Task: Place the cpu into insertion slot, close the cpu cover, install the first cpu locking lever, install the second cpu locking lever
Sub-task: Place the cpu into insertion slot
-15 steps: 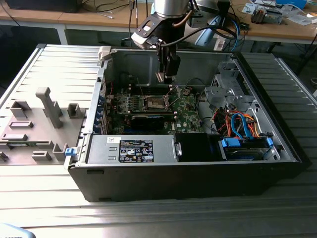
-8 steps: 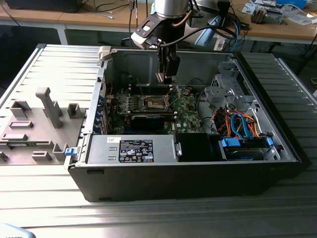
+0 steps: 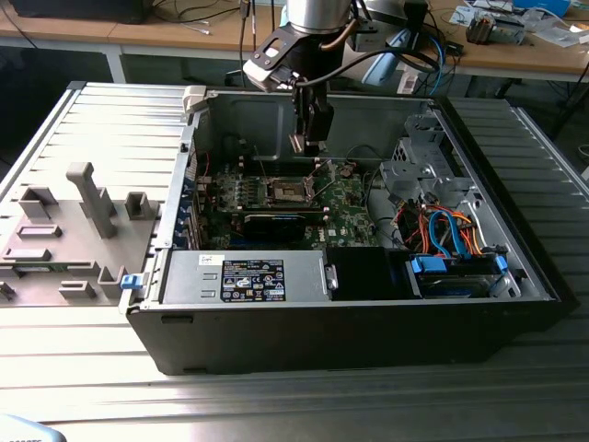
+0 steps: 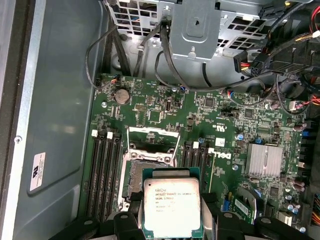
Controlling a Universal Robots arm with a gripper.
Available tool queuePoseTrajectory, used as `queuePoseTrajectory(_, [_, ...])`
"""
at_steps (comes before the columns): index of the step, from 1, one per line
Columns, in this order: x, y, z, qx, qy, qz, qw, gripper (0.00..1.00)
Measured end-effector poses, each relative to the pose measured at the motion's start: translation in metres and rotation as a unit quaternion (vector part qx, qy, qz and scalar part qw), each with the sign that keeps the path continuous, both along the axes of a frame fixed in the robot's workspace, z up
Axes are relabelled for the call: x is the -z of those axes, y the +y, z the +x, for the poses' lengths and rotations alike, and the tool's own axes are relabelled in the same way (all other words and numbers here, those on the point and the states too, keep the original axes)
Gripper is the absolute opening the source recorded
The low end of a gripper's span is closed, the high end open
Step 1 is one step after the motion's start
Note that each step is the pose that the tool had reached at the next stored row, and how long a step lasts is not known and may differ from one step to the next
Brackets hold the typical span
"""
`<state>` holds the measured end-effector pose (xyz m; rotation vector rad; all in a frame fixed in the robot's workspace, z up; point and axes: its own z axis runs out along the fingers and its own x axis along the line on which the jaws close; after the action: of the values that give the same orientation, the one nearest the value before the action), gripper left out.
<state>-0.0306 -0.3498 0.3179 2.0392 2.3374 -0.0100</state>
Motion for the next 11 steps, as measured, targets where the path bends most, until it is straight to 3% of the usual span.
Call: queuePoseTrajectory(11, [0.0002, 0.0, 0.0, 0.006, 0.0, 0.0, 0.99998, 0.55])
